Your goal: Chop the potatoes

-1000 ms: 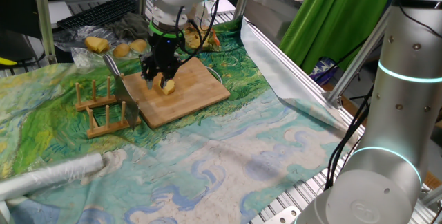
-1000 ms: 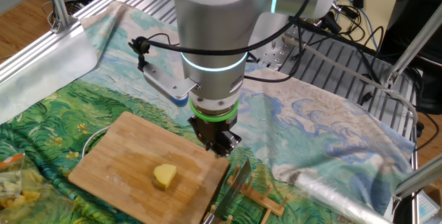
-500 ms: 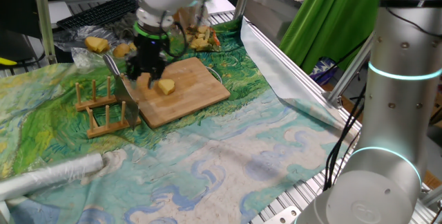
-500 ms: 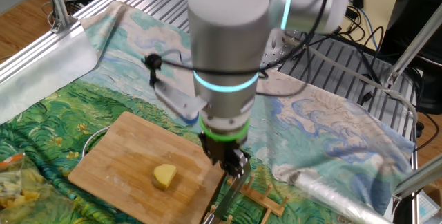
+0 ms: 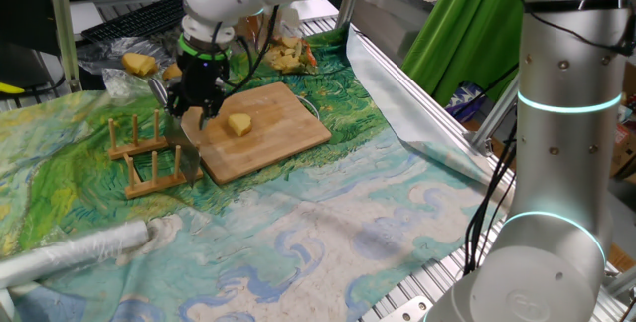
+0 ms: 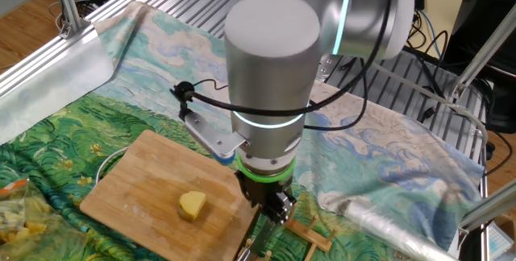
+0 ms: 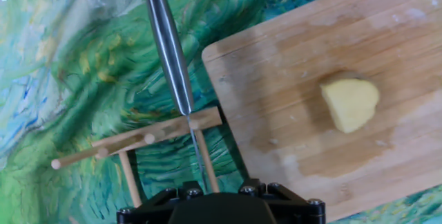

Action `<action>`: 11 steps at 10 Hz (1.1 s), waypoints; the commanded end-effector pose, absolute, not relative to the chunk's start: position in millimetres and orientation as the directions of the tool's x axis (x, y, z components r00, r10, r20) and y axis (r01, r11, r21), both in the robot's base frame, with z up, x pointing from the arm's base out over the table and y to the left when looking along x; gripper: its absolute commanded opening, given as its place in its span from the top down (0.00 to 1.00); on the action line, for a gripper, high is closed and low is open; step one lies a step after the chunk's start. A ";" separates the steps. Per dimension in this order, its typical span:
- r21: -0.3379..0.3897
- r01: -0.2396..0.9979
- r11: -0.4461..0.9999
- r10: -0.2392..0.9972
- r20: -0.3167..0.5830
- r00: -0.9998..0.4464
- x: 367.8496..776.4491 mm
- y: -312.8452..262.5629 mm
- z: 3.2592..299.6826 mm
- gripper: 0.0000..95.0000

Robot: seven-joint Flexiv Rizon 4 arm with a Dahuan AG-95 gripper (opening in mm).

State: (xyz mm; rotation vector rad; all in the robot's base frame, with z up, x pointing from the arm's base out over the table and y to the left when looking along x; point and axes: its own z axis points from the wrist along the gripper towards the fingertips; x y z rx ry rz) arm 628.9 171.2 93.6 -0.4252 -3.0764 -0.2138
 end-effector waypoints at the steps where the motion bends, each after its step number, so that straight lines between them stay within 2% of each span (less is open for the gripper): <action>1: 0.143 0.273 0.951 0.269 0.044 -0.962 633.3 175.8 83.4 0.60; 11: 0.151 0.203 0.967 0.204 0.011 -0.979 646.9 184.3 44.0 0.60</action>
